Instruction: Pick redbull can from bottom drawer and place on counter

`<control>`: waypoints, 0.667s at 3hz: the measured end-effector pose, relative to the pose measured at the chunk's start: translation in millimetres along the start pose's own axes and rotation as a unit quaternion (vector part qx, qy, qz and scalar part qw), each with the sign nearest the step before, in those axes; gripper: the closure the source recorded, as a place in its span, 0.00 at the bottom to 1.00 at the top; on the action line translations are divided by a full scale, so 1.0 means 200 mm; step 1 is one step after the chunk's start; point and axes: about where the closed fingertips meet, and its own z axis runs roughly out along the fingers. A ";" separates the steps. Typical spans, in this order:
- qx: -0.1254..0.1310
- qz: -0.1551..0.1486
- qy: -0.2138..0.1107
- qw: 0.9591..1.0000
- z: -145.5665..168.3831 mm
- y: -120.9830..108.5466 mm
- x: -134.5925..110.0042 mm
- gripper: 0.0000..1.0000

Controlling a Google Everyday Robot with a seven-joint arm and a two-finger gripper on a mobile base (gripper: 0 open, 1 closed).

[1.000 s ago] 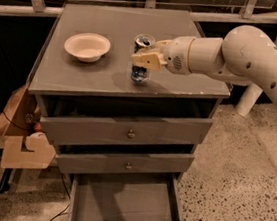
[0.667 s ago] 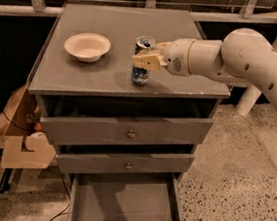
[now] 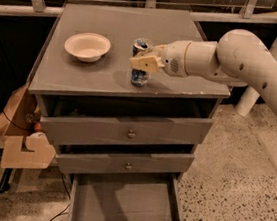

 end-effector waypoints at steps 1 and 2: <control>0.000 0.001 0.001 1.000 0.00 0.00 0.00 0.85; 0.000 0.001 0.001 1.000 0.00 0.00 0.00 0.62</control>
Offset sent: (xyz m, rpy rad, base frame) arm 0.0002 0.0001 -0.0008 -0.0013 0.0022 0.0000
